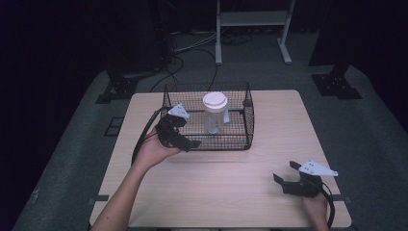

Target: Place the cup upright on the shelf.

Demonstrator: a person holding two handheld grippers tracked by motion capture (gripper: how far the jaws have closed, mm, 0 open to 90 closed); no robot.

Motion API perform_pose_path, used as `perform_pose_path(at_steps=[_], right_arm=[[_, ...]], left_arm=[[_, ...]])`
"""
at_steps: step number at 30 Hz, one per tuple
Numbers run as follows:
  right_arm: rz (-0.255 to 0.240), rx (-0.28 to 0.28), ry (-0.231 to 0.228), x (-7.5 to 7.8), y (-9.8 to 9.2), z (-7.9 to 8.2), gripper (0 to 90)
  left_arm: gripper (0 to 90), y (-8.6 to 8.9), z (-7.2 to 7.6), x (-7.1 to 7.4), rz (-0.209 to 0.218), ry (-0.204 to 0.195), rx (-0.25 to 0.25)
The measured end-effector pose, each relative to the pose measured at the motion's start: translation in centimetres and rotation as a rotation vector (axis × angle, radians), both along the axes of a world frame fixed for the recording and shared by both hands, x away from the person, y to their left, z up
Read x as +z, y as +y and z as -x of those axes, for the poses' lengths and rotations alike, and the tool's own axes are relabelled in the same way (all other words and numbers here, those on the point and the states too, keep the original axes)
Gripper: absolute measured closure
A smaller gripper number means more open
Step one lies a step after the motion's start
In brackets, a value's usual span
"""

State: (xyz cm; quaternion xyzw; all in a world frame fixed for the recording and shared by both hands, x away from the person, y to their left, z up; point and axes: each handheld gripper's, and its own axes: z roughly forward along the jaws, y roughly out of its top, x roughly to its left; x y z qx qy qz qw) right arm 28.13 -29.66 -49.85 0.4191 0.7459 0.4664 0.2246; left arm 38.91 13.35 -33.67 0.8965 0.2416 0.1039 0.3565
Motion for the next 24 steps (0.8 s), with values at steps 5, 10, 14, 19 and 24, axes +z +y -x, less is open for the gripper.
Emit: perform_pose_path(at_steps=[5, 10, 14, 19, 24], right_arm=[[0.001, -0.004, 0.005, 0.0, 0.0, -0.1, 12.9], [0.006, -0.004, 0.007, 0.0, 0.0, -0.1, 12.9], [0.003, -0.005, 0.010, 0.0, 0.0, 0.0, 12.9], [0.004, -0.004, 0.010, 0.0, 0.0, 0.0, 12.9], [0.004, -0.005, 0.011, 0.0, 0.0, 0.0, 12.9]], left_arm=[[2.2, 0.1, 0.5, -0.6, 0.012, 0.002, -0.006], [2.2, 0.1, 0.9, -1.4, 0.011, 0.011, -0.011], [2.2, 0.2, 1.4, -1.9, 0.010, 0.009, -0.016], [2.2, 0.2, 1.9, -2.7, 0.001, 0.017, -0.015], [2.2, 0.2, 2.2, -3.2, 0.001, 0.022, -0.019]])
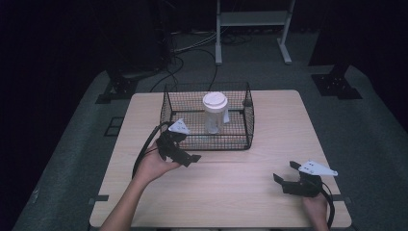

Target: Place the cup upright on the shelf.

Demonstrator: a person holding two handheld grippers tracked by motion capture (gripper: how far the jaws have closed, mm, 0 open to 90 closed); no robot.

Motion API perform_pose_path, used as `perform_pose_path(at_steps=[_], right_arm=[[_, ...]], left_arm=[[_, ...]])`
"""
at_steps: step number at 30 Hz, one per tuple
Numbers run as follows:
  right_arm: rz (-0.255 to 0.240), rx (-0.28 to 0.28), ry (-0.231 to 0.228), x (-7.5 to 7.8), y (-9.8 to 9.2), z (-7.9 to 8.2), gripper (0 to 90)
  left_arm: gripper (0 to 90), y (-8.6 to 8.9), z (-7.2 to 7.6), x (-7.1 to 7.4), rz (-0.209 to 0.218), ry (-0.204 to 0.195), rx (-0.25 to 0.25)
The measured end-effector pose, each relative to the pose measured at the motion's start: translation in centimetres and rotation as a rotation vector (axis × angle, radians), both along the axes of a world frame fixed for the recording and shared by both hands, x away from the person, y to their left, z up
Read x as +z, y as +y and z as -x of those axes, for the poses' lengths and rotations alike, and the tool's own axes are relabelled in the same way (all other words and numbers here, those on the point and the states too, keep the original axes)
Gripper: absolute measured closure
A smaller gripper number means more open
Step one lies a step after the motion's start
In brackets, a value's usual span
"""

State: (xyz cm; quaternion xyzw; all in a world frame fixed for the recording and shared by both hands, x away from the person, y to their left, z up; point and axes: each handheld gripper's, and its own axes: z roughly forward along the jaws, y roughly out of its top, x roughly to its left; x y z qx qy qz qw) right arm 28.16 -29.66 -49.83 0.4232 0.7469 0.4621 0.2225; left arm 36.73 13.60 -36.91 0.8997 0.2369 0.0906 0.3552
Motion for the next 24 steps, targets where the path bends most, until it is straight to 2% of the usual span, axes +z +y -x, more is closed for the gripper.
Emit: perform_pose_path(at_steps=[4, 6, 12, 24], right_arm=[[0.001, -0.001, 0.000, 0.0, 0.0, 0.0, 12.9], [0.001, -0.001, 0.000, 0.0, 0.0, 0.0, 12.9], [0.001, -0.002, -0.001, 0.0, 0.0, 0.0, 12.9], [0.001, -0.002, -0.003, 0.0, 0.0, 0.0, 12.9]], left_arm=[[2.2, 0.2, 0.2, -0.5, 0.009, 0.007, 0.001], [2.1, 0.5, 0.3, -1.0, 0.032, 0.023, -0.001], [2.2, 1.0, 0.7, -1.8, 0.045, 0.028, 0.005], [2.2, 1.4, 1.9, -3.2, 0.029, 0.011, -0.001]])
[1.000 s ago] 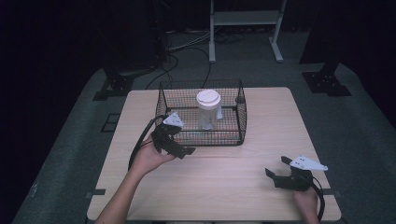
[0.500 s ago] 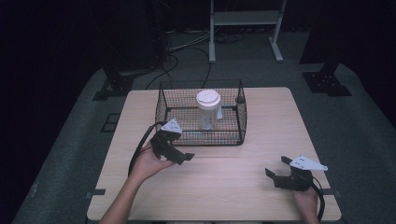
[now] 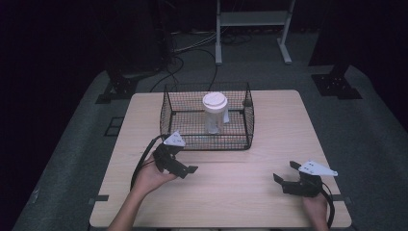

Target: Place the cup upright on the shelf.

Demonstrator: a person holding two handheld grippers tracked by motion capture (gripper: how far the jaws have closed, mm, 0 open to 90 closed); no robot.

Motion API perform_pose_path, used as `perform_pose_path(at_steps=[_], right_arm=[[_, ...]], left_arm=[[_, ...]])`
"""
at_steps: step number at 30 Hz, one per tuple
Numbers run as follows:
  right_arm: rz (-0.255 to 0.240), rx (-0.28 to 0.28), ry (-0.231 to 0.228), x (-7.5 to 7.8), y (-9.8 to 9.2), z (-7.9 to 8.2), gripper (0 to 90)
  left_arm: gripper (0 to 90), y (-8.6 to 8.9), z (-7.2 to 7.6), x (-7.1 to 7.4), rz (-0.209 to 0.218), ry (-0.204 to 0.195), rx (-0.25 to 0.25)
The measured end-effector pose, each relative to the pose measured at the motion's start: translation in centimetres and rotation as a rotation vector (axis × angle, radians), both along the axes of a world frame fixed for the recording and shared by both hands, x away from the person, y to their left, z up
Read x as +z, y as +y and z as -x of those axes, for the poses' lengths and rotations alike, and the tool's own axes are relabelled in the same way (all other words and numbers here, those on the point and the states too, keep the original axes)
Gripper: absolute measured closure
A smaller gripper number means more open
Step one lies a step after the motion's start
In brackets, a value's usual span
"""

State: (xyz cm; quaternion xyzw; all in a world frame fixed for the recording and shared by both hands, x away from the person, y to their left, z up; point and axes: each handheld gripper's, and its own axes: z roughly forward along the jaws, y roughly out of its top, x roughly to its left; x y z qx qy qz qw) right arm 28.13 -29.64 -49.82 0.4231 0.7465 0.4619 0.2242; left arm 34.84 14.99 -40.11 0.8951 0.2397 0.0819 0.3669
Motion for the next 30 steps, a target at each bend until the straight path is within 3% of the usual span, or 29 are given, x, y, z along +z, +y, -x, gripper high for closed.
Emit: perform_pose_path(at_steps=[8, 21, 30], right_arm=[[-0.001, -0.001, 0.000, 0.0, 0.0, 0.0, 12.9], [0.002, -0.001, -0.002, 0.0, 0.1, 0.0, 12.9], [0.001, 0.000, -0.001, 0.0, 0.1, 0.0, 12.9]], left_arm=[[2.2, 0.3, 0.9, -0.8, -0.003, -0.020, 0.003], [2.2, 1.1, 2.0, -2.0, 0.005, -0.016, 0.008], [2.2, 1.8, 2.8, -2.7, 0.043, -0.032, 0.023]])
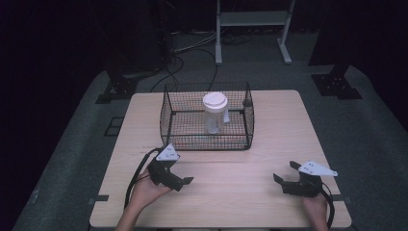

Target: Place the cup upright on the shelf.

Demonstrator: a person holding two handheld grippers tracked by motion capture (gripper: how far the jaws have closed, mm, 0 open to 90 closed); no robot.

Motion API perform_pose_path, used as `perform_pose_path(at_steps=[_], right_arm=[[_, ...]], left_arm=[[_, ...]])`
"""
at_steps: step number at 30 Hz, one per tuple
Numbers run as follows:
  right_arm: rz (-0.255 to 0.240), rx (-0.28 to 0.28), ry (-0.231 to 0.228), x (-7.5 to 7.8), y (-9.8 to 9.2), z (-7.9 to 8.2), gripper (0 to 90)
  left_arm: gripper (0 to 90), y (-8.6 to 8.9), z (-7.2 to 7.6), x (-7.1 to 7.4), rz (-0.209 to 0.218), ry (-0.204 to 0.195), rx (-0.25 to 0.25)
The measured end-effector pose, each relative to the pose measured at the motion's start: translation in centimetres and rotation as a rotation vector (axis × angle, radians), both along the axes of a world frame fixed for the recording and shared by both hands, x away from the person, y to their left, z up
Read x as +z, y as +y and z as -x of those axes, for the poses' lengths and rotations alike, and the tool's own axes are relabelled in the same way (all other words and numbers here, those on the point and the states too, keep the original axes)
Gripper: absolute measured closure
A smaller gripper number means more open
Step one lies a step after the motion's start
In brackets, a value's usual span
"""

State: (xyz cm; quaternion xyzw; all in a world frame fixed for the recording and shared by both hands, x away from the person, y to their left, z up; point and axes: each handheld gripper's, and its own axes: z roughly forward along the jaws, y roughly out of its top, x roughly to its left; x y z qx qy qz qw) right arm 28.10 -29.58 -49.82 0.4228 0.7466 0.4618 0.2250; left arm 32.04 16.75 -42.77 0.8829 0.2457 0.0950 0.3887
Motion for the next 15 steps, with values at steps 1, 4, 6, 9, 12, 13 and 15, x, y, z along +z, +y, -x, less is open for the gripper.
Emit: perform_pose_path(at_steps=[1, 4, 6, 9, 12, 13, 15], right_arm=[[0.000, 0.000, -0.001, 0.0, 0.0, 0.0, 12.9], [0.002, 0.001, -0.002, 0.0, 0.0, 0.0, 12.9], [0.002, 0.002, -0.003, 0.0, 0.0, 0.0, 12.9], [0.002, 0.002, -0.003, 0.0, 0.0, 0.0, 12.9], [0.003, 0.002, -0.003, 0.0, 0.0, 0.0, 12.9], [0.002, 0.003, -0.003, 0.0, 0.0, 0.0, 12.9], [-0.001, 0.004, -0.001, 0.0, 0.0, 0.0, 12.9]], left_arm=[[2.1, 0.2, 0.2, -0.1, 0.009, -0.004, 0.006], [2.1, 0.3, 0.6, -0.3, 0.025, -0.009, 0.015], [2.1, 0.5, 0.8, -0.5, 0.028, -0.018, 0.021], [2.2, 0.7, 1.3, -0.8, 0.049, -0.022, 0.025], [2.1, 1.1, 2.0, -1.2, 0.055, -0.045, 0.039], [2.1, 1.5, 2.4, -1.6, 0.081, -0.066, 0.055], [2.1, 1.8, 2.6, -1.8, 0.097, -0.085, 0.064]])
